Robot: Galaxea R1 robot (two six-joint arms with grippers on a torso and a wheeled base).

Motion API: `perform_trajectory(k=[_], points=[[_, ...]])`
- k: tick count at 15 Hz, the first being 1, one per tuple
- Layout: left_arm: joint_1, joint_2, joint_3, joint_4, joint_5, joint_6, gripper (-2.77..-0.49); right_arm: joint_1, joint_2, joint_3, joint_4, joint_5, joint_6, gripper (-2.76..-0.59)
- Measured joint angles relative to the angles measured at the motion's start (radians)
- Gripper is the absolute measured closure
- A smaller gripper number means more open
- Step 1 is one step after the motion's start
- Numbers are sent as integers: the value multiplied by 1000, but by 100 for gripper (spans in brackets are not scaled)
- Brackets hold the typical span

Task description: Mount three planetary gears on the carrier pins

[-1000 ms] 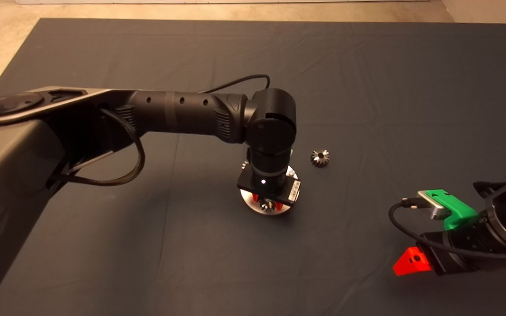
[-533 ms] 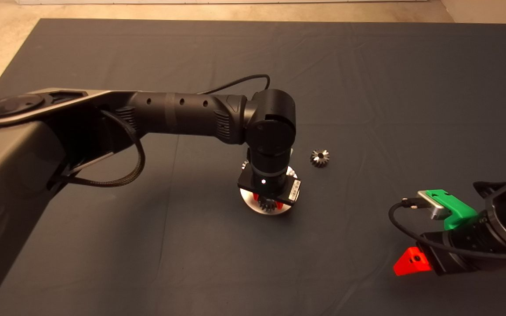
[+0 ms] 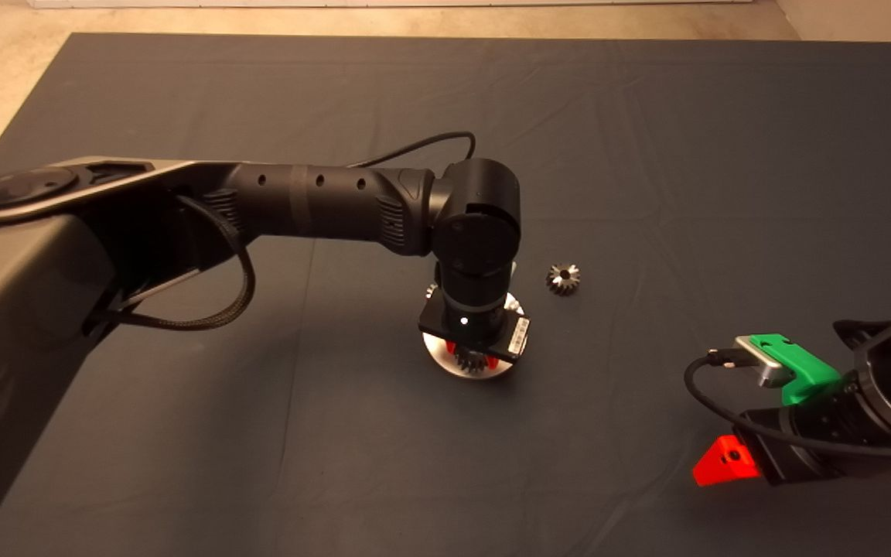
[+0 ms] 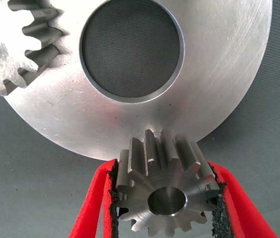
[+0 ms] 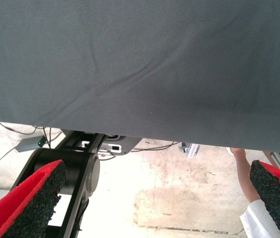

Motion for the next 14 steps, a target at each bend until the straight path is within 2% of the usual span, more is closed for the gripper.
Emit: perform_trajectory(k=[6, 7, 8, 14], points=[[-9, -1, 12, 1, 0, 0, -85, 0, 0, 0, 0, 0, 0, -276], [-5, -2, 13, -3, -5, 0, -85, 0, 0, 0, 0, 0, 0, -276], [8, -2, 14, 1, -3, 0, -85, 0, 0, 0, 0, 0, 0, -276], [8, -2, 17, 0, -2, -1, -85, 0, 0, 0, 0, 0, 0, -276]])
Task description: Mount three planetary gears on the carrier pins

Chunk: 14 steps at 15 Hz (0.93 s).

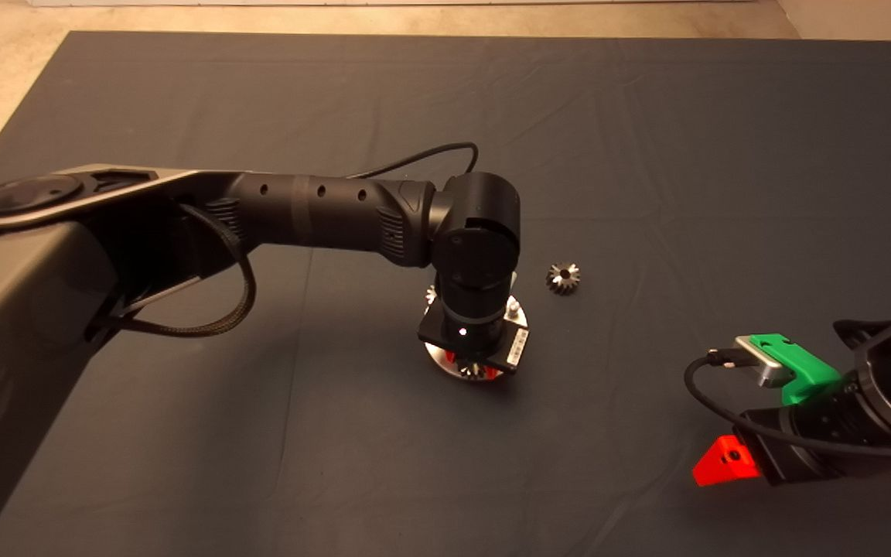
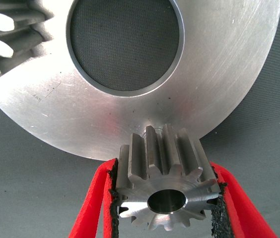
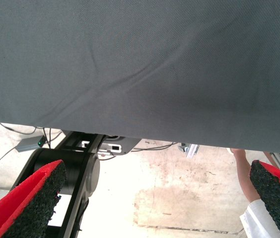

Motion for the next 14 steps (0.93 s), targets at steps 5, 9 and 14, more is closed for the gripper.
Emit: perform_trajectory(k=[5, 9, 14], points=[[0, 0, 0, 0, 0, 0, -86, 0, 0, 0, 0, 0, 0, -276], [0, -3, 0, 0, -4, 0, -87, 0, 0, 0, 0, 0, 0, -276], [-1, -3, 0, -2, -5, 0, -105, 0, 0, 0, 0, 0, 0, -276]])
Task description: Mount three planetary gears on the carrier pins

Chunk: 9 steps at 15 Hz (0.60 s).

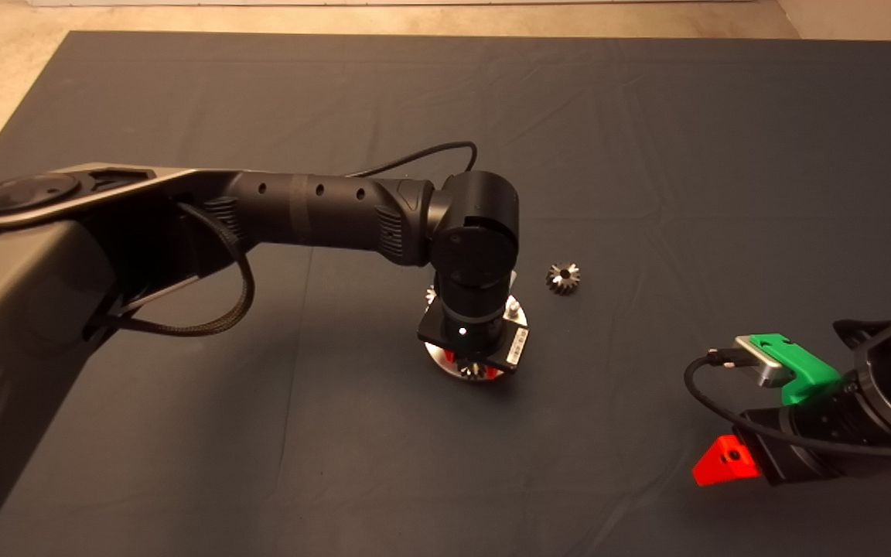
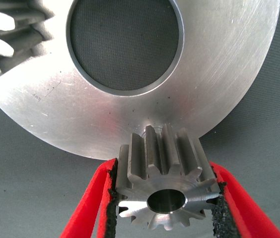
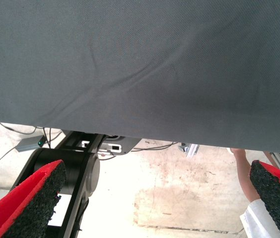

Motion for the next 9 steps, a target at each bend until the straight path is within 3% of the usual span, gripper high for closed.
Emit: perform_trajectory(k=[9], points=[[-30, -3, 11, -8, -1, 0, -132, 0, 0, 0, 0, 0, 0, -276]])
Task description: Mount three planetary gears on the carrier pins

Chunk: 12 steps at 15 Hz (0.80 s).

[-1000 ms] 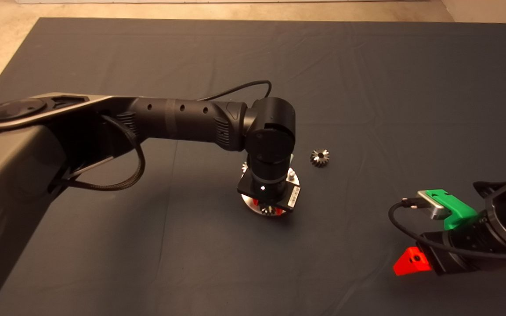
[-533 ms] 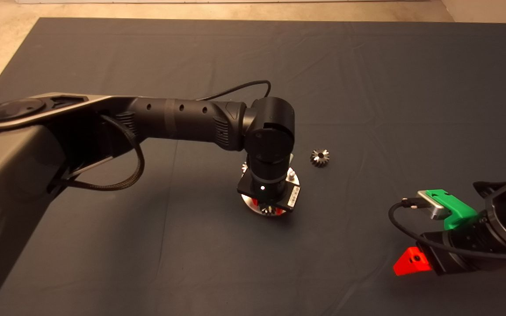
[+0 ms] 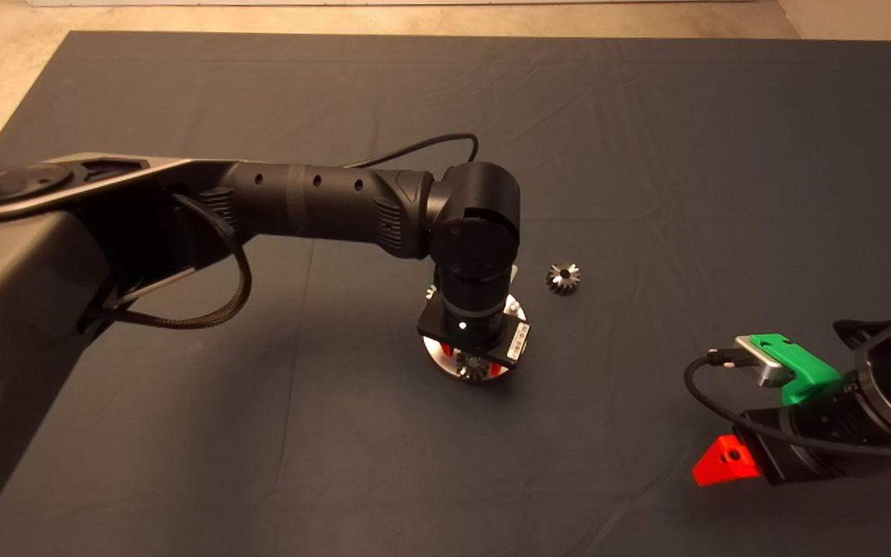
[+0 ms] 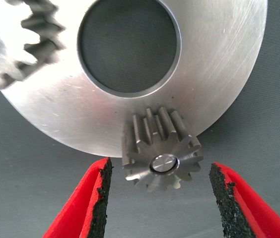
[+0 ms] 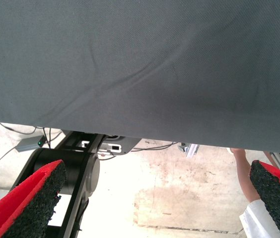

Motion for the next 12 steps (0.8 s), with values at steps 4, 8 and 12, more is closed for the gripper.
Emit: perform_trajectory(k=[4, 8, 12], points=[[-109, -55, 32, -28, -1, -1, -150, 0, -3, 0, 0, -1, 0, -276], [-199, -223, 173, -55, -6, -35, -175, 0, -3, -1, 0, 0, 0, -276], [-204, -553, 433, -73, -4, -159, -188, 0, 0, -76, -1, 0, -93, -276]])
